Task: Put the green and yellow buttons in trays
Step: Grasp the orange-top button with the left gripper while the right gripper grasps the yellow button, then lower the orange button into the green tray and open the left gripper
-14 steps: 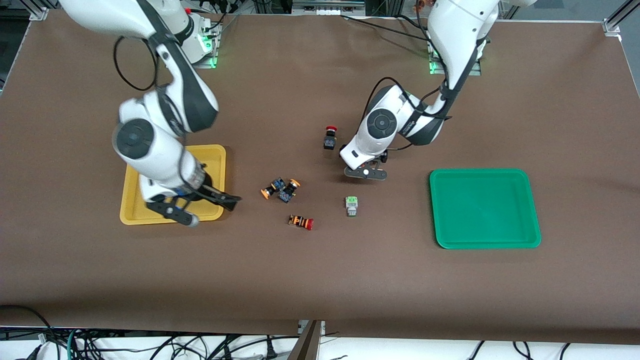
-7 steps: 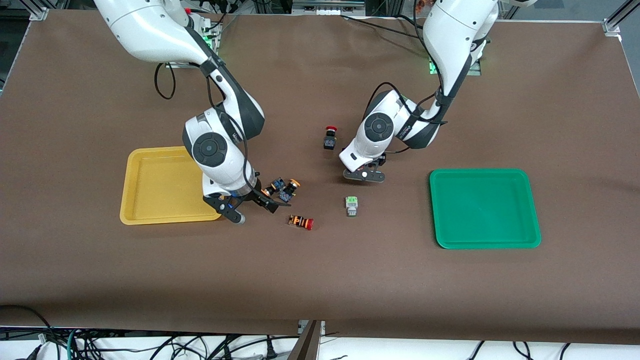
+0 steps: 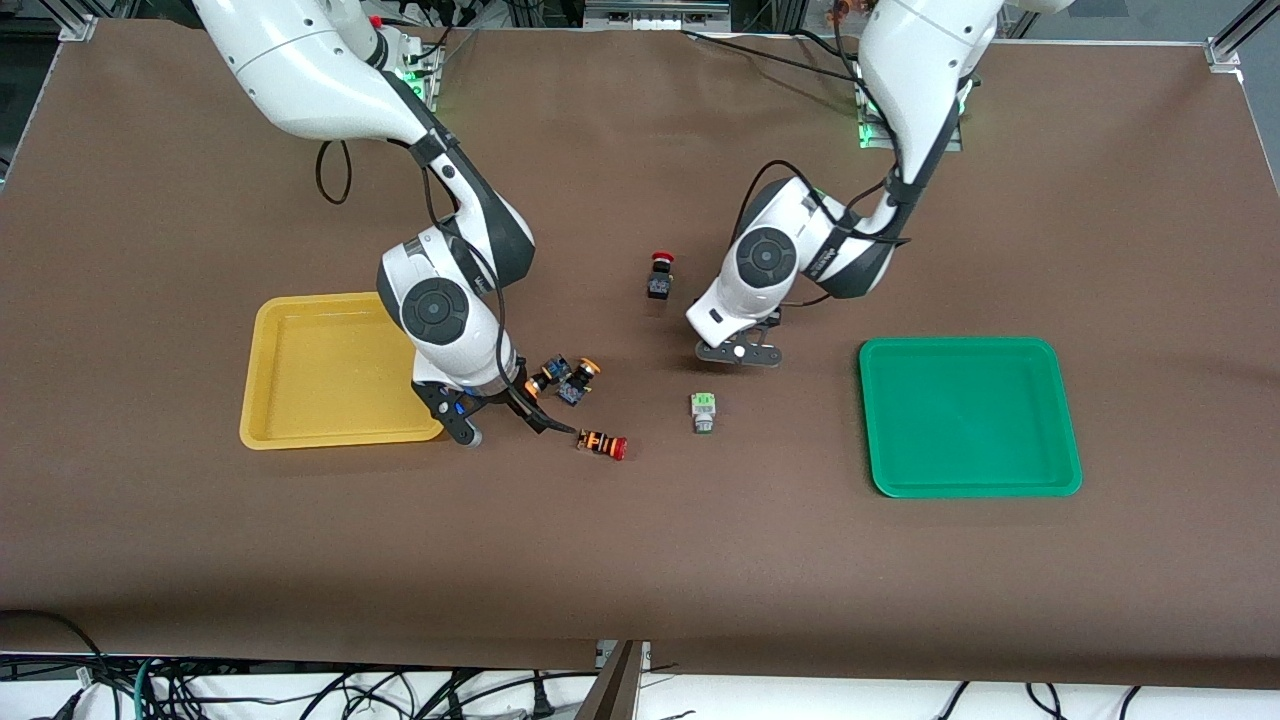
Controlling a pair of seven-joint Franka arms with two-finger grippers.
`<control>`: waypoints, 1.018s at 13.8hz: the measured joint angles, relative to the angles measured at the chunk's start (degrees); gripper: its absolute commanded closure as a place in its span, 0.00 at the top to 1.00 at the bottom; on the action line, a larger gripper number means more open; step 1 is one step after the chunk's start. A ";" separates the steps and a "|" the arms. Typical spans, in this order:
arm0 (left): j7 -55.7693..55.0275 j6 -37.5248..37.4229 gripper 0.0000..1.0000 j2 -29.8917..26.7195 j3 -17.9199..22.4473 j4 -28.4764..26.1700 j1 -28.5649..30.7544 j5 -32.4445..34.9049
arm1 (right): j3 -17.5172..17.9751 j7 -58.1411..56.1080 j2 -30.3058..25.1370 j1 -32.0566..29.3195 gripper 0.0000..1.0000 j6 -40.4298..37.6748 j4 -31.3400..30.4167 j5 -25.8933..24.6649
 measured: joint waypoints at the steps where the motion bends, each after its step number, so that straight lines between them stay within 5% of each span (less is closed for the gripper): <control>1: 2.92 -3.19 0.13 -1.81 0.15 0.79 2.41 0.02 | -0.08 0.82 0.47 0.39 0.99 0.01 -0.01 -0.12; 5: 18.94 -10.38 0.16 -5.76 0.60 3.45 13.23 0.62 | -1.02 2.01 1.93 2.37 0.99 0.01 -0.40 -0.43; 12: 39.73 -4.41 0.24 -1.40 0.82 4.09 26.51 11.38 | -1.22 2.89 2.21 2.49 0.86 3.46 -3.07 -0.46; 13: 41.66 -2.01 0.31 0.73 0.82 4.02 27.87 11.45 | -1.23 2.98 2.23 2.50 0.80 4.68 -3.94 -0.46; 14: 42.63 -0.35 0.82 2.68 0.80 4.02 28.64 11.46 | -1.24 3.00 2.24 2.50 0.68 5.23 -4.47 -0.46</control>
